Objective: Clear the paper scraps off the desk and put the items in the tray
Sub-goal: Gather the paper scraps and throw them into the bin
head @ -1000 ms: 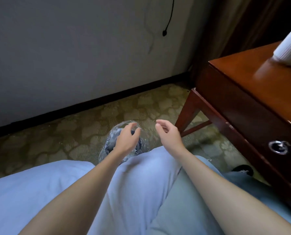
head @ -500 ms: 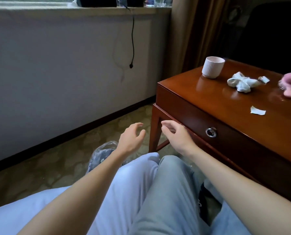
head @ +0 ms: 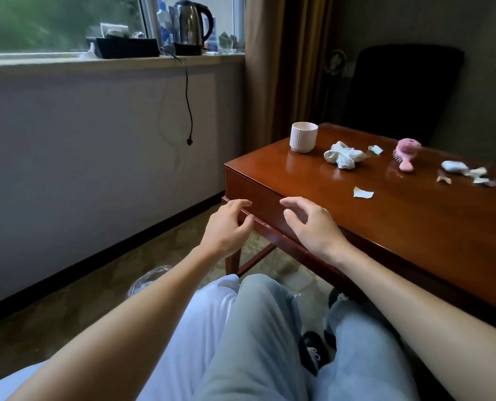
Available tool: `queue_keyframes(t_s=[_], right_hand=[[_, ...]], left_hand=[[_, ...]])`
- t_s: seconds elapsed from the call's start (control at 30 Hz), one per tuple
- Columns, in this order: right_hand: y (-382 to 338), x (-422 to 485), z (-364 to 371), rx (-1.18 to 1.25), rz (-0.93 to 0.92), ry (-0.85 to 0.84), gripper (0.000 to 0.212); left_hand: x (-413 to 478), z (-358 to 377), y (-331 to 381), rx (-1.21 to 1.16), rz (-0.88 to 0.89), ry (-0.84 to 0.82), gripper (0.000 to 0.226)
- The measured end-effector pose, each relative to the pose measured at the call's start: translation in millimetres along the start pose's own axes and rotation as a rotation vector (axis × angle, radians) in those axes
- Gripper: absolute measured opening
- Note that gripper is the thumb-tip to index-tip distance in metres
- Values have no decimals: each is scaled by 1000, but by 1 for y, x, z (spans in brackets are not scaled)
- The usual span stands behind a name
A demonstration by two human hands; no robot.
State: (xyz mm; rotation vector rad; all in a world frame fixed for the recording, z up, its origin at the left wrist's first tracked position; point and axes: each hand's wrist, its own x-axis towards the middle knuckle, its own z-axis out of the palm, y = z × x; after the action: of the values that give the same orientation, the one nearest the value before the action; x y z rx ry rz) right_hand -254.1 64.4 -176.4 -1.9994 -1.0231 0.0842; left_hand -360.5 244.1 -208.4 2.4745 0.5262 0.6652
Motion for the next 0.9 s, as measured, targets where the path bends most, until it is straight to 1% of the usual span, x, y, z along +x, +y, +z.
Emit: queue_keyframes(t_s=[0.07, 0.13, 0.23, 0.37, 0.6, 0.7, 0.9], right_hand=[[2, -4, -14, -18, -8, 27, 27], [5, -8, -29, -53, -17, 66, 26], [14, -12, -51, -103, -20, 96, 26], [36, -18, -74, -151, 29, 102, 27], [72, -23, -107, -204, 116, 147, 28], [87, -26, -127, -247, 148, 135, 28], [113, -35, -167, -326, 264, 158, 30]], left_hand=[[5, 3, 13, 17, 43, 14, 38], [10, 5, 27, 30, 89, 19, 41], [18, 8, 46, 40, 139, -2, 42], [26, 21, 72, 67, 219, -29, 33], [53, 57, 118, 75, 336, -90, 28], [66, 73, 138, 85, 351, -147, 30], [96, 106, 164, 136, 325, -292, 42]])
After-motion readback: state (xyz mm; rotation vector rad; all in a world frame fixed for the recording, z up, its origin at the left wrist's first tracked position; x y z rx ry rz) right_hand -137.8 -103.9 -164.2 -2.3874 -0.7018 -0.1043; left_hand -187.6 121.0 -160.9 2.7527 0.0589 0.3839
